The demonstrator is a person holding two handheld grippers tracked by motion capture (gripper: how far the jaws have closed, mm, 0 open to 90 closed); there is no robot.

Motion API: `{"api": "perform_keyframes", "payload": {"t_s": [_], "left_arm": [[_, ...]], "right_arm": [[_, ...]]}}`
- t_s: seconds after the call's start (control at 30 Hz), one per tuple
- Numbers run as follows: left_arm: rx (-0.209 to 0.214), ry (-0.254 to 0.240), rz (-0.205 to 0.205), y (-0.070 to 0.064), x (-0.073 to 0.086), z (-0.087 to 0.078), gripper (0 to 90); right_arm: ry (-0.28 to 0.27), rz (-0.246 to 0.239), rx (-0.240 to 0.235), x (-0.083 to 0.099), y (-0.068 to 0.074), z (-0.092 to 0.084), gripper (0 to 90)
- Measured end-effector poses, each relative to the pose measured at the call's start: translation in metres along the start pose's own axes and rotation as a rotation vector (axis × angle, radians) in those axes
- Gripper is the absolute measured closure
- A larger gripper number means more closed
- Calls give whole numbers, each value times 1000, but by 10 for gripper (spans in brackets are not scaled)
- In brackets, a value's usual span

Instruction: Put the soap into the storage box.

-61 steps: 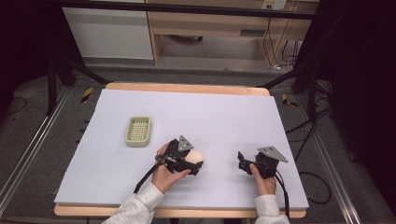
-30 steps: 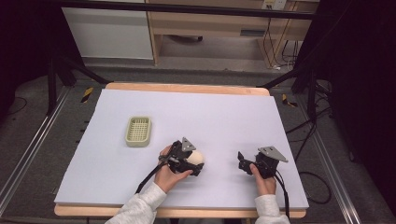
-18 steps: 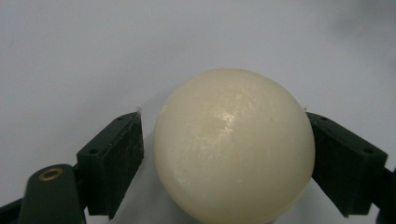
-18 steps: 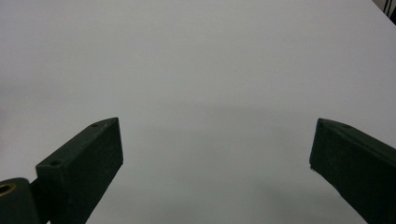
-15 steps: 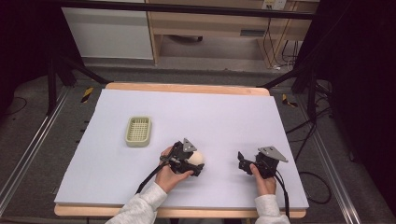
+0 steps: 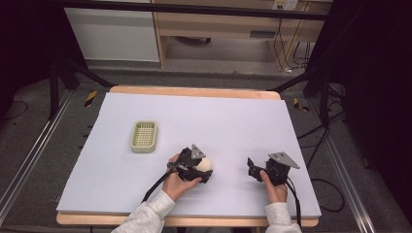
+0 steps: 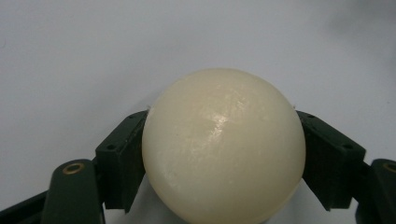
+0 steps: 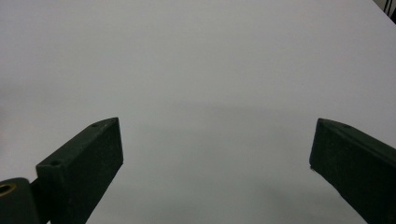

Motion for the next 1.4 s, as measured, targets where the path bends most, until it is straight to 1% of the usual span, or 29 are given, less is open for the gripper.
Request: {"api": "perform_keyframes", "payload": {"t_s": [0.2,0.37,0.47,0.5,0.57,0.67,1.0,1.1,1.17,1.4], "left_arm": [[0,-3,7,-1,0,0,241],[6,9,8,0,0,-2,241],[6,7,10,0,0,-3,241],[5,3,15,1,0,-6,242],[8,0,11,0,-1,-7,241],[3,-7,13,3,-2,-13,242],[-7,-3,19,10,-1,-26,241],[-13,-7,21,13,-2,-31,241],[-19,-16,15,16,-3,-35,242],[-33,-19,17,21,-6,-45,242]], "right_arm": [[0,0,-5,0,0,0,31],[1,4,-9,0,0,0,31],[0,3,-7,0,0,0,31],[0,3,-6,0,0,0,31],[0,3,-6,0,0,0,31],[0,2,-5,0,0,0,31],[0,3,-6,0,0,0,31],[0,1,-6,0,0,0,32],[0,1,-6,0,0,0,32],[-1,0,-6,0,0,0,32]]}}
Point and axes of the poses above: each handheld gripper's, and its own axes: z roughly forward along the jaws, x roughly out of its underside, y roughly to its left, the point moved 5 cm from there along z, roughly forward along the jaws, and after that the axes turned 11 degrees about -z, right-handed, at the moved point
